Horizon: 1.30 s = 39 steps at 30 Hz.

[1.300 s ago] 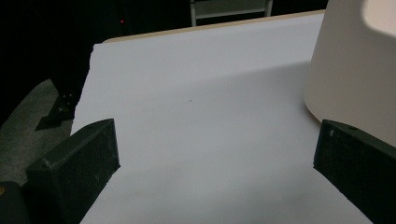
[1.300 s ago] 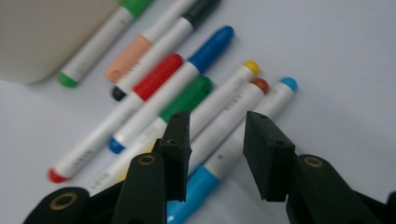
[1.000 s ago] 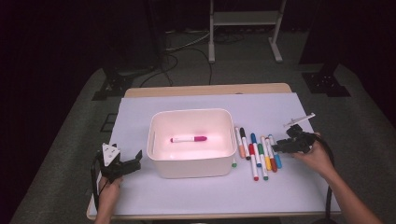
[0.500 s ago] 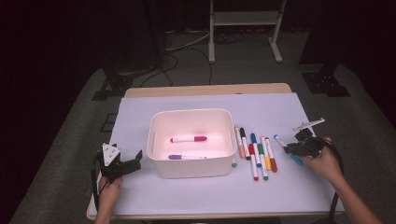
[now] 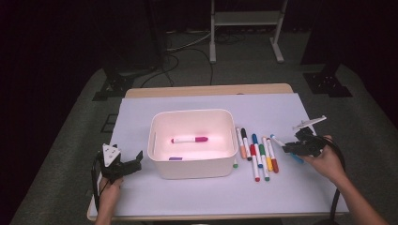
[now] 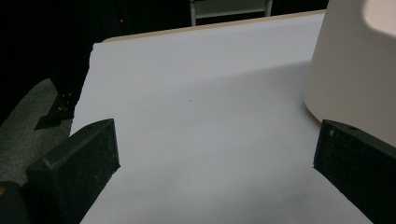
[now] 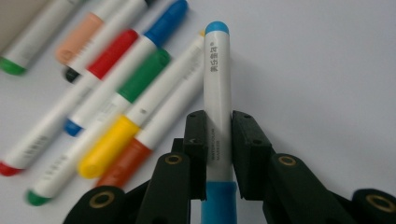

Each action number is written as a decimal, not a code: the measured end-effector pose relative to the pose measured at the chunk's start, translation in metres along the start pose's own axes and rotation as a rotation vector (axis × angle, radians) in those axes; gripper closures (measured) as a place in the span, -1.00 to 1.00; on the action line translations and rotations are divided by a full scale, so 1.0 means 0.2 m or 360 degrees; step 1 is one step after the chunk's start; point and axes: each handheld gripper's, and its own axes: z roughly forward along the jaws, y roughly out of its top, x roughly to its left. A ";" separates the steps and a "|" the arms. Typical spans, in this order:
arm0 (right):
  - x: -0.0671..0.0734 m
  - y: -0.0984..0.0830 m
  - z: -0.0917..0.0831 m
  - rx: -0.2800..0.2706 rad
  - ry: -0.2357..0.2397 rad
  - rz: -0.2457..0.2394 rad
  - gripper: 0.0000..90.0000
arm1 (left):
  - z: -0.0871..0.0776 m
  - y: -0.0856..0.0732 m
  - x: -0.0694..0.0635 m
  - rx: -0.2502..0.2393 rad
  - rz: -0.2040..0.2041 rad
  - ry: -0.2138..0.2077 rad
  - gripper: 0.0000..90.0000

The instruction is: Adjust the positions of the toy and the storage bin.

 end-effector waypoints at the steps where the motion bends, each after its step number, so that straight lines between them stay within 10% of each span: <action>1: 0.02 0.02 -0.02 -0.0015 0.0017 -0.0021 0.69 | 0.00 0.00 0.00 0.0000 -0.0001 0.0000 -1.00; 21: 0.45 0.46 -0.40 -0.0243 0.0351 -0.0379 0.69 | 0.00 0.00 0.00 -0.0002 0.0000 -0.0007 -1.00; 39: 0.85 0.78 -0.29 -0.0198 0.0622 -0.0677 0.69 | -0.01 0.00 0.00 -0.0017 0.0001 -0.0008 -1.00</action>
